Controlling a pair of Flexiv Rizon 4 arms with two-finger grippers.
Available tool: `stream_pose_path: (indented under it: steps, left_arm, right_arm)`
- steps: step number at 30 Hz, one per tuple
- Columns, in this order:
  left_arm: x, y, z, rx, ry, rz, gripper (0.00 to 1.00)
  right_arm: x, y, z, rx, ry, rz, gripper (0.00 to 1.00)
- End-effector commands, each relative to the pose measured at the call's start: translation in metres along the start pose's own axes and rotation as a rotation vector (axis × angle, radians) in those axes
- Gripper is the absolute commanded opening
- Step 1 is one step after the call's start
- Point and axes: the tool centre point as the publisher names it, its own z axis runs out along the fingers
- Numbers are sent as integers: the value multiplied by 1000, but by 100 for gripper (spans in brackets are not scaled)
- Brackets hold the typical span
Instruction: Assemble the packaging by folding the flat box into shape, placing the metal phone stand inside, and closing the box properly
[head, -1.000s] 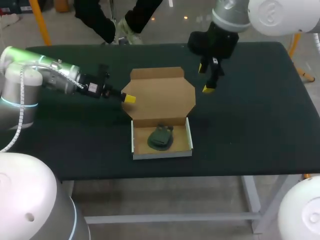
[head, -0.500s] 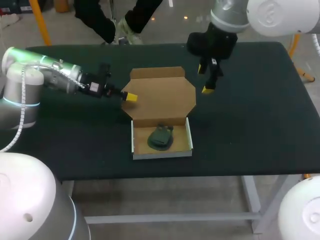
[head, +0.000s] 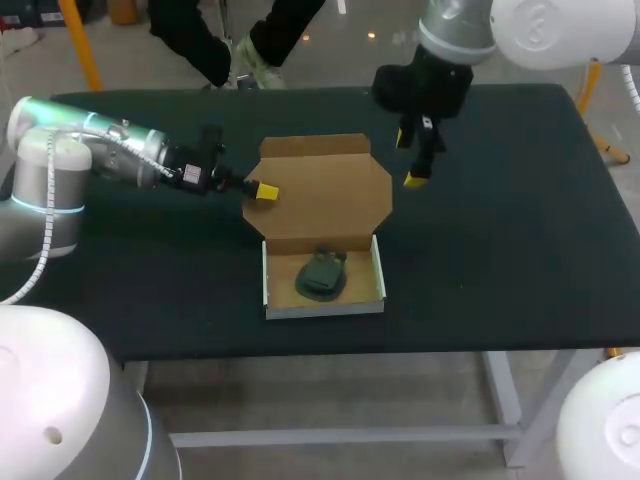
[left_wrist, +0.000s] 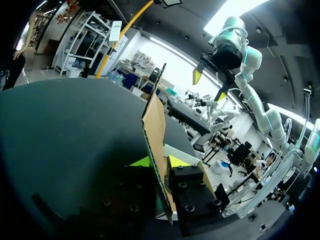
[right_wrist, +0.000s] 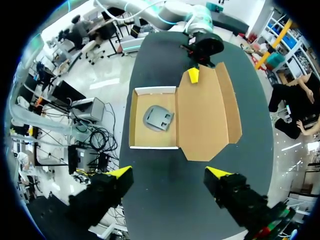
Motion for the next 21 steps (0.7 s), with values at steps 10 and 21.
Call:
stream_pose_path:
  steps: [10,21]
  left_arm:
    - [-2,-1,2,1,12,13,18]
    - [-2,-1,4,6,15,21,0]
  right_arm:
    - [-3,1,1,10,17,3,100]
    - [-3,1,1,13,20,3,100]
